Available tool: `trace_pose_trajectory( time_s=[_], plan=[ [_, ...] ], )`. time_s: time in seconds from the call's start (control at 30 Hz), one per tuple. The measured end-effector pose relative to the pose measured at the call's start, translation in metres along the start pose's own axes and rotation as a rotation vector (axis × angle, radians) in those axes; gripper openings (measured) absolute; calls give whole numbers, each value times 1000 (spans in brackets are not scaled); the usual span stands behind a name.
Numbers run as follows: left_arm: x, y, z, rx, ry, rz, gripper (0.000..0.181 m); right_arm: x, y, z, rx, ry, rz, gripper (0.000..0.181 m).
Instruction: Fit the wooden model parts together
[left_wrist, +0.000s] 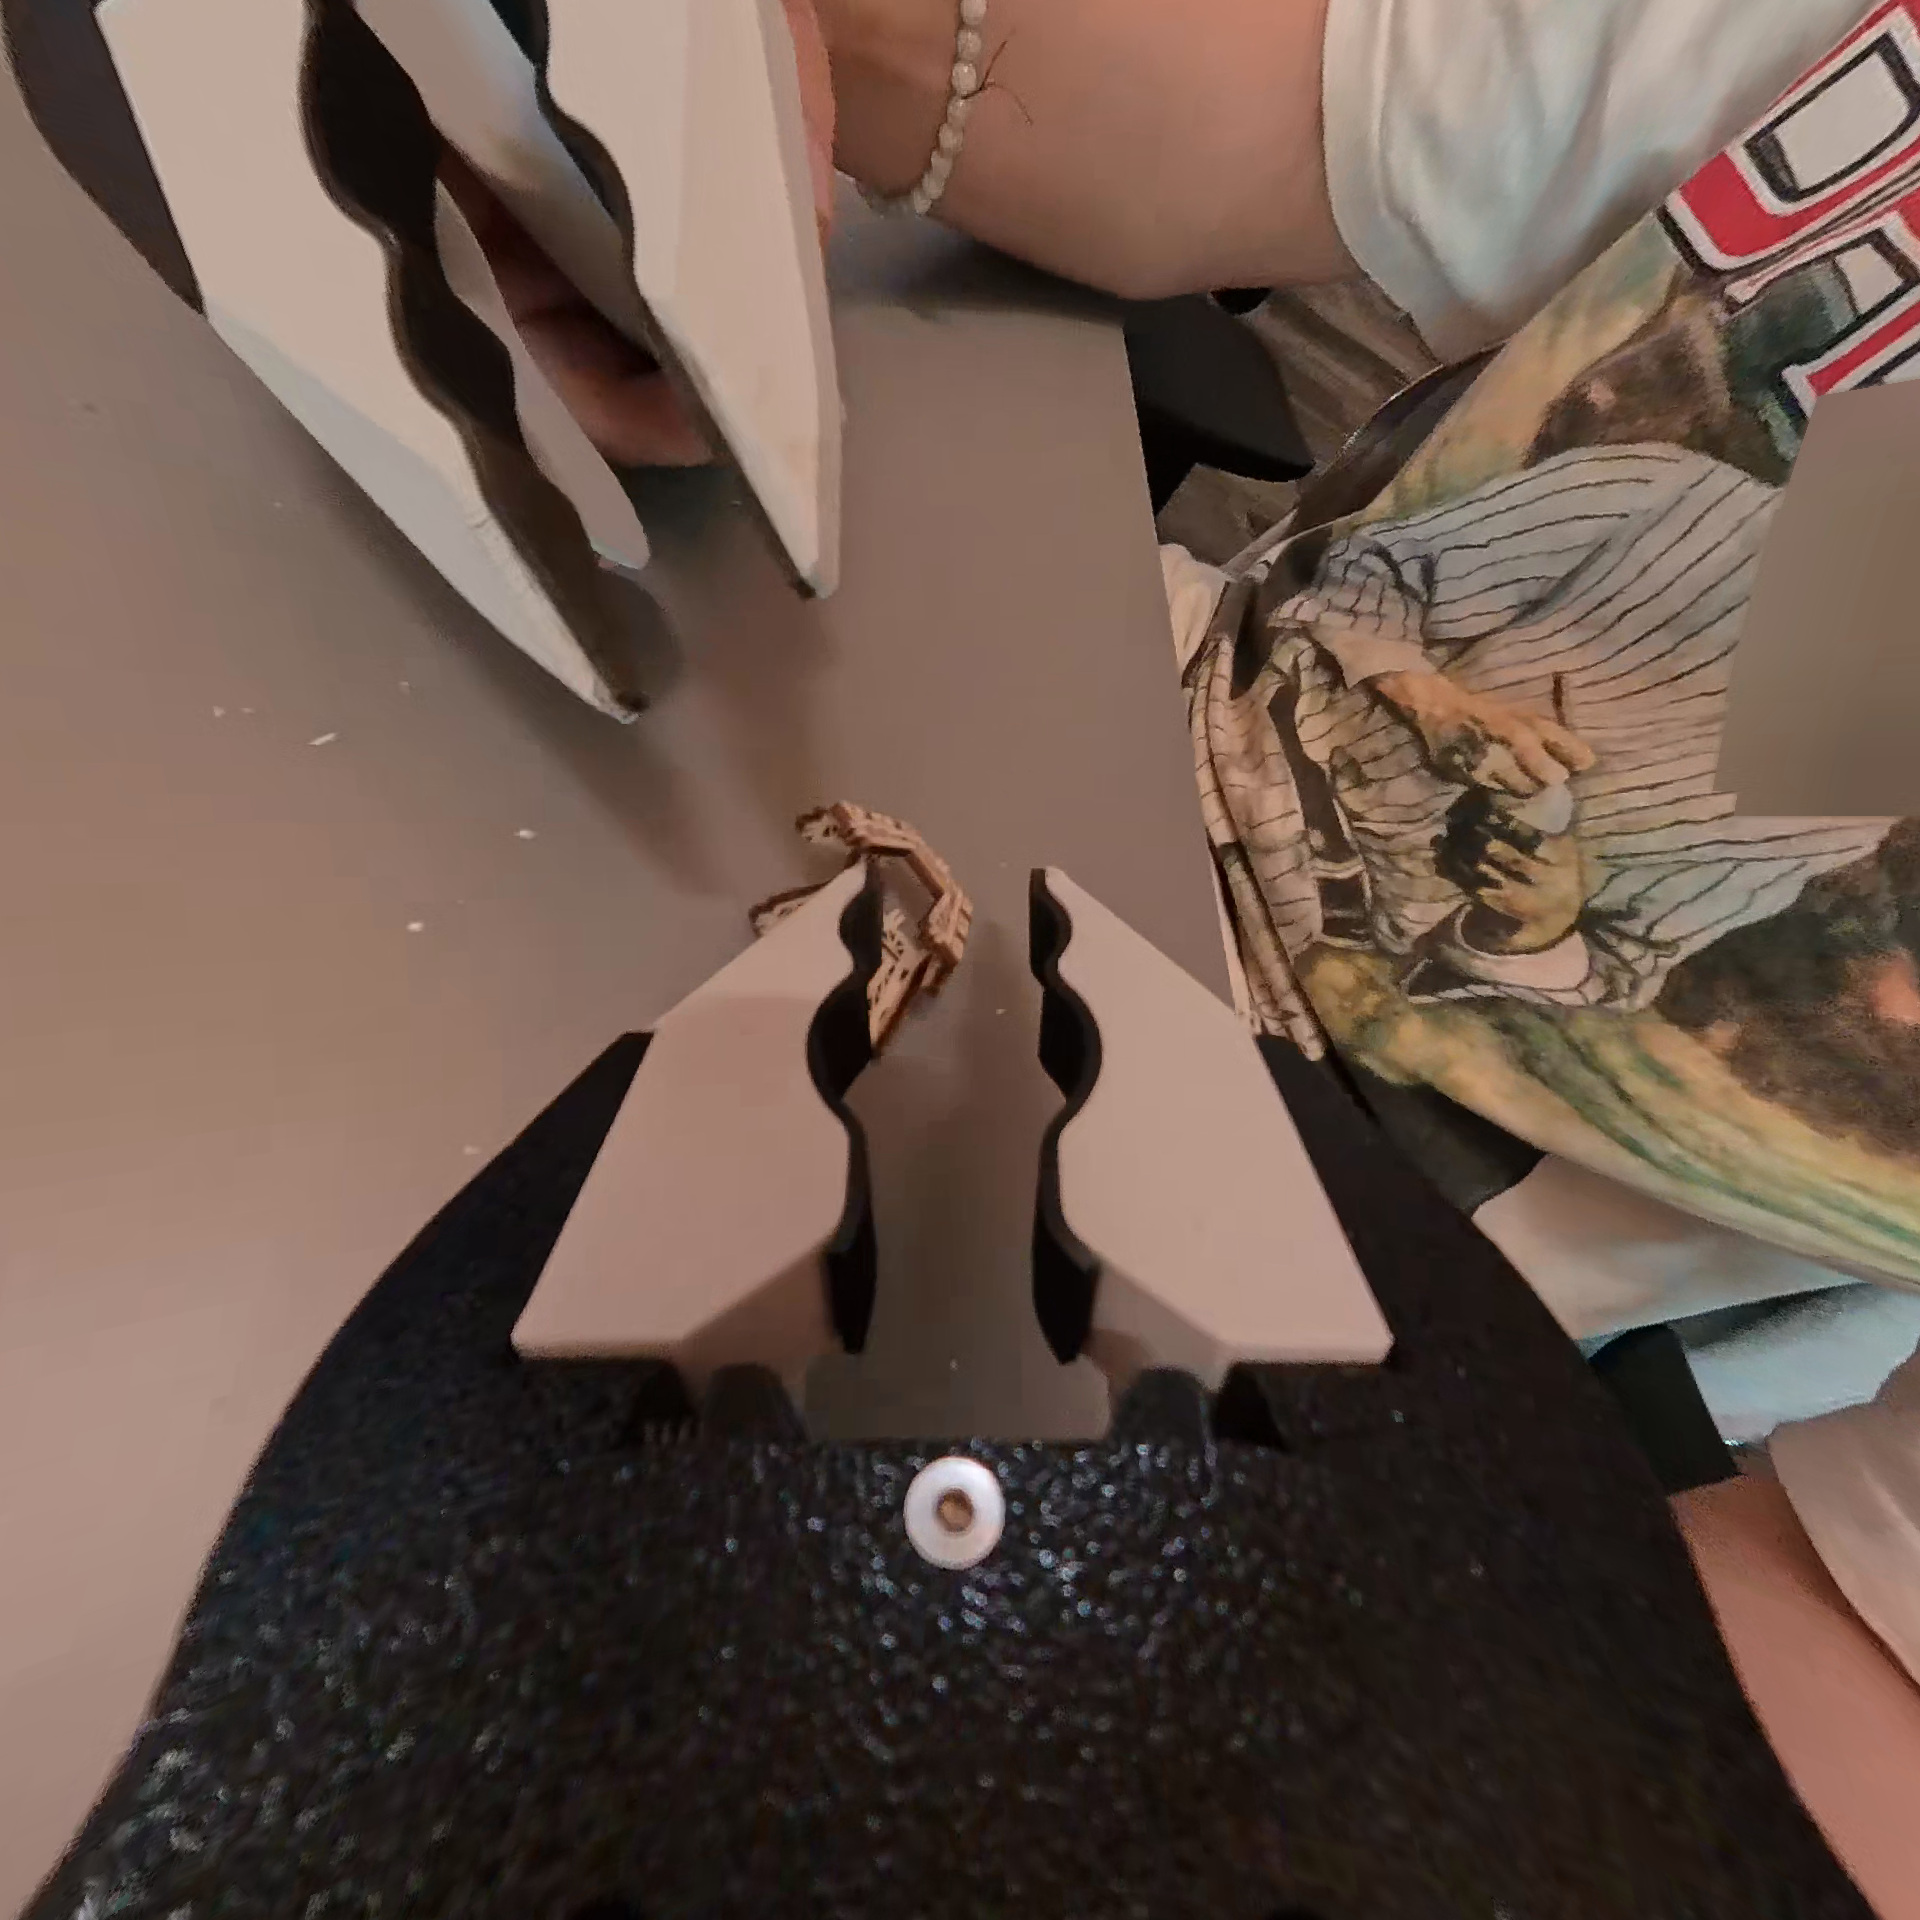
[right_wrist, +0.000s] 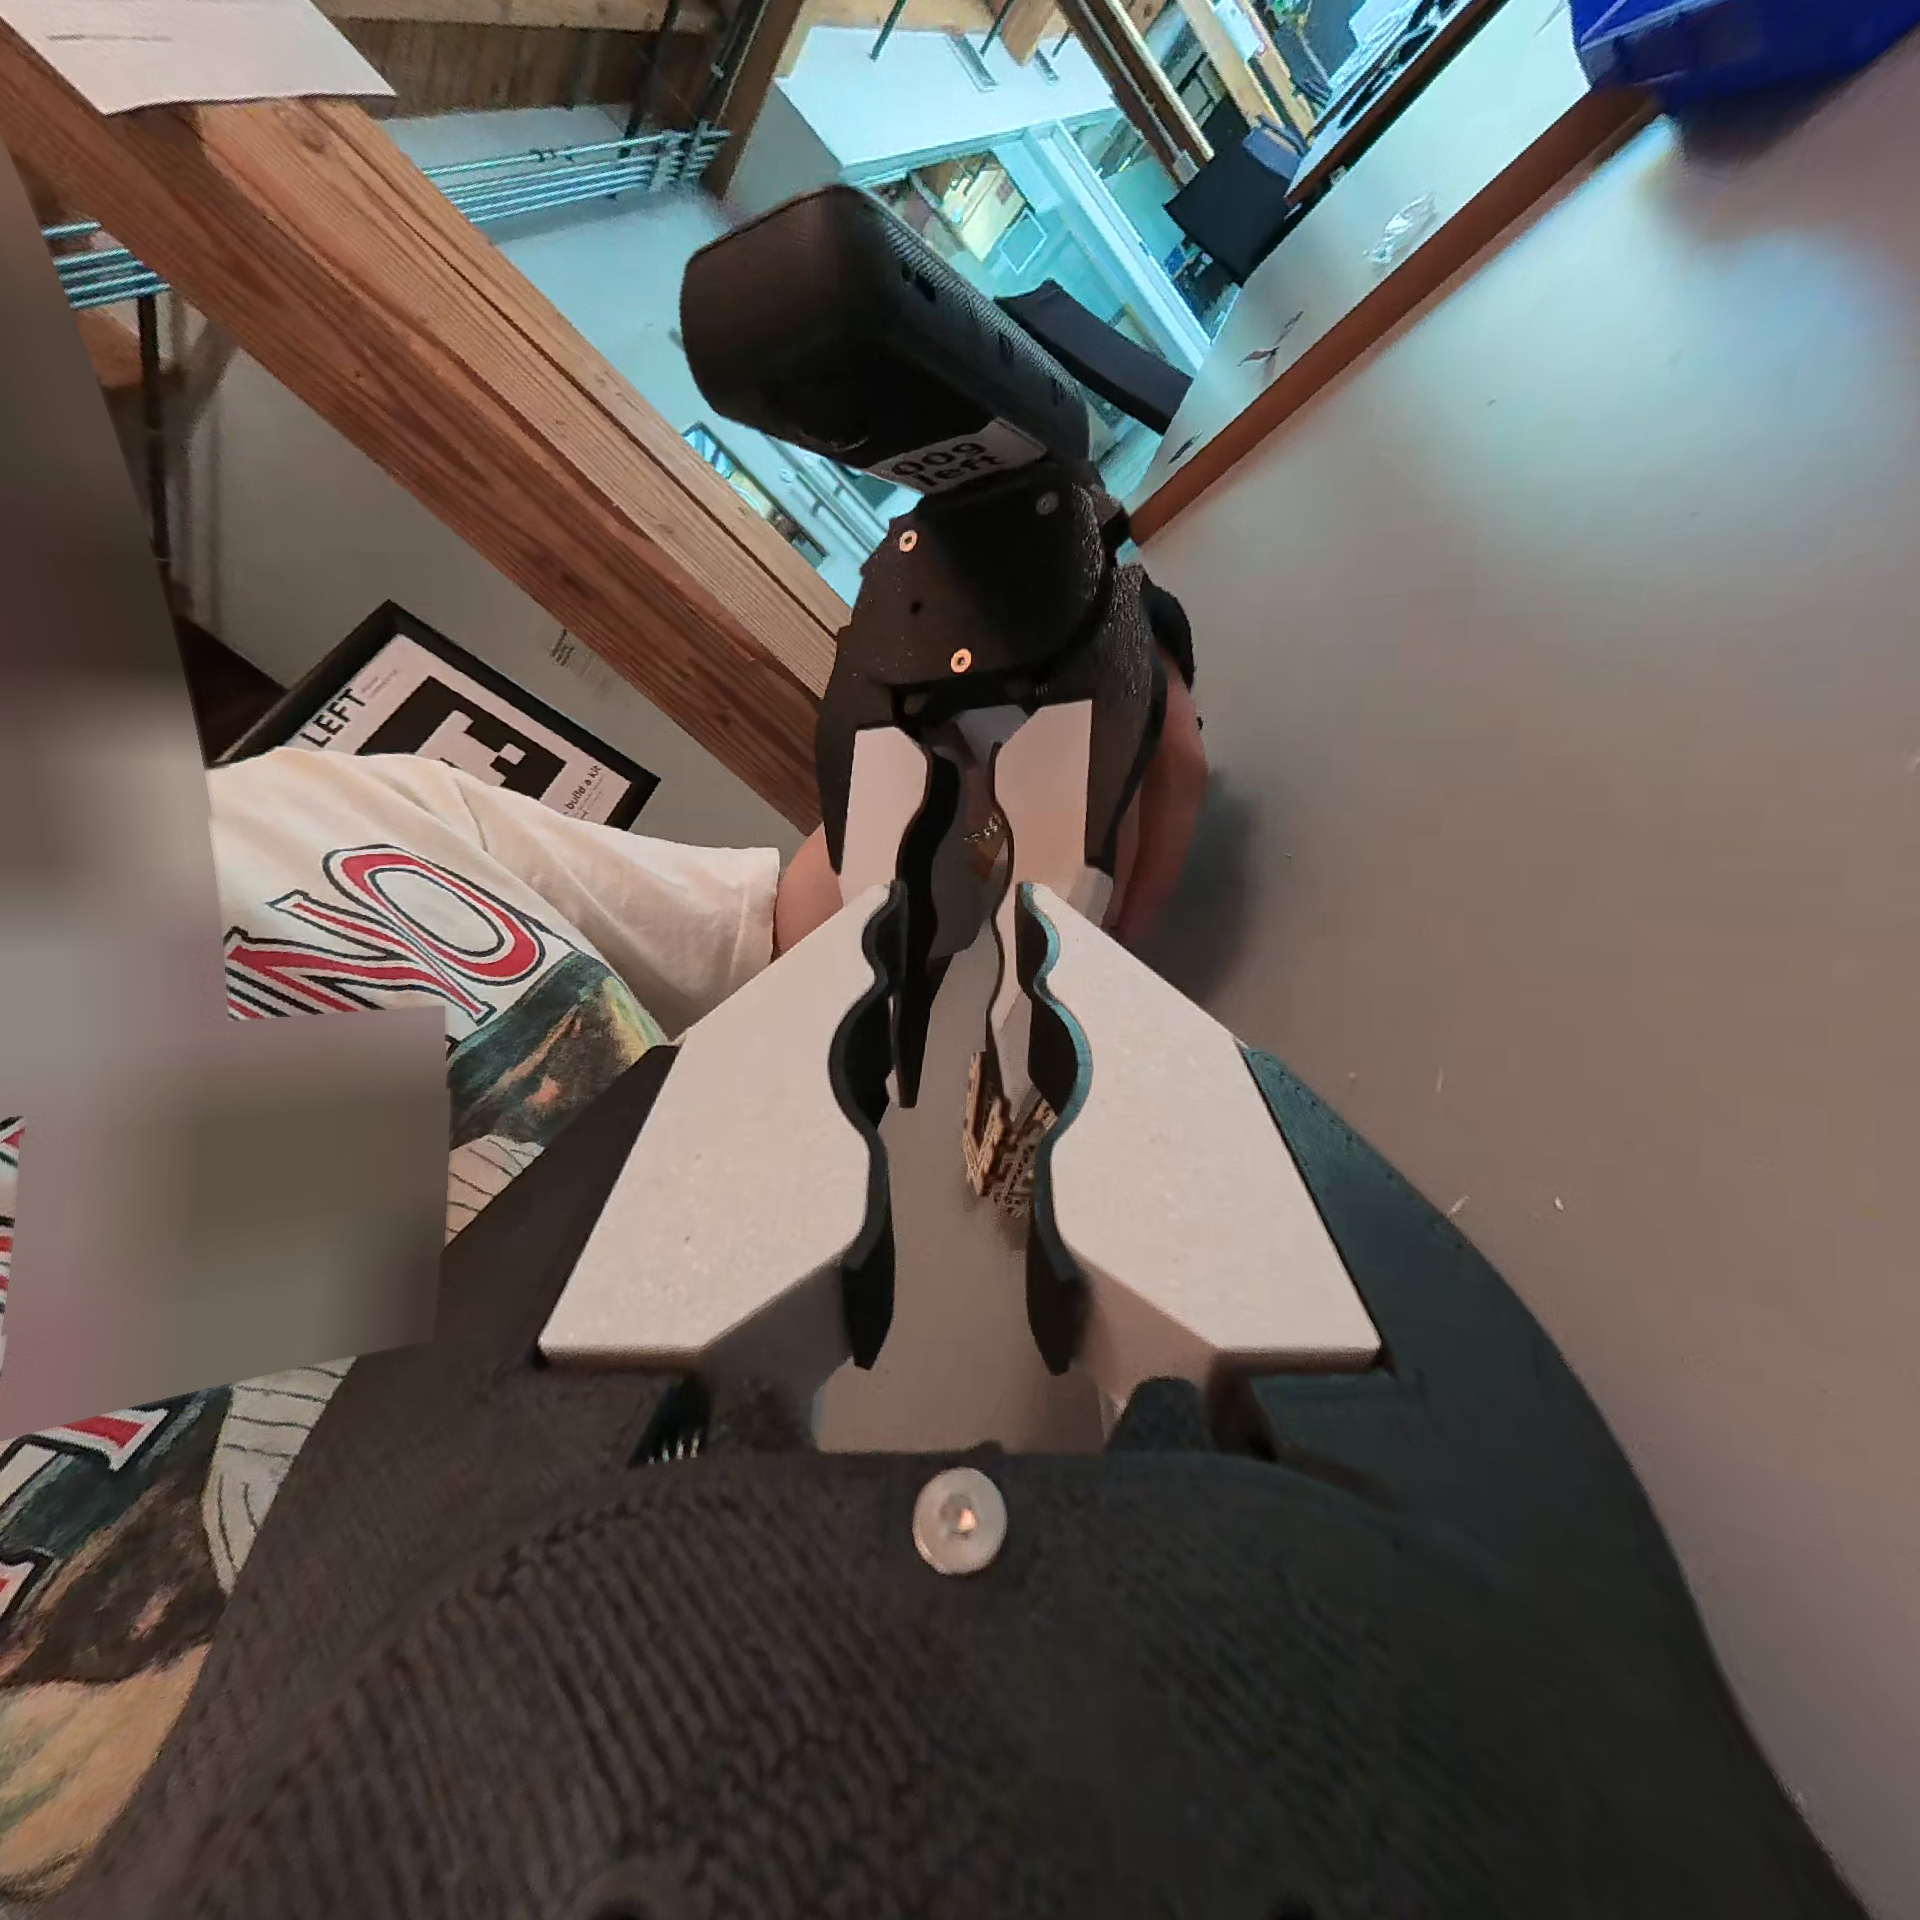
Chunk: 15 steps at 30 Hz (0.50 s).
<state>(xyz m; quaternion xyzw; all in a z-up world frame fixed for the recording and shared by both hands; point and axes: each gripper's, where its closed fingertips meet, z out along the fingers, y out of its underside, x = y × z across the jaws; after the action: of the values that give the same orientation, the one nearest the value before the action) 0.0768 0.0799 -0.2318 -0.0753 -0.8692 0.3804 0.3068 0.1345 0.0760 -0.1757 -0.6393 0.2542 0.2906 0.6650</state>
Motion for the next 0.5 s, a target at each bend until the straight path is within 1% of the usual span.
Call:
trace_pose_trajectory(
  time_s=[0.07, 0.17, 0.23, 0.3, 0.43, 0.5],
  plan=[
    [-3, 0, 6, -10, -2, -25, 24, -1, -1, -4, 19, 7, -5, 19],
    [-9, 1, 10, -28, -15, -81, 7, -11, -6, -10, 68, -44, -28, 22],
    [-9, -2, 6, 1, 0, -75, 1, -14, -10, -13, 100, -68, -35, 21],
    [-2, -8, -5, 77, 46, -7, 0, -20, -11, -16, 112, -111, -34, 22],
    [17, -30, -35, 321, 163, 128, 0, -36, -13, -18, 160, -227, -37, 18],
    [31, -39, -48, 418, 251, 170, 0, -43, -13, -16, 172, -252, -76, 25]
  ],
)
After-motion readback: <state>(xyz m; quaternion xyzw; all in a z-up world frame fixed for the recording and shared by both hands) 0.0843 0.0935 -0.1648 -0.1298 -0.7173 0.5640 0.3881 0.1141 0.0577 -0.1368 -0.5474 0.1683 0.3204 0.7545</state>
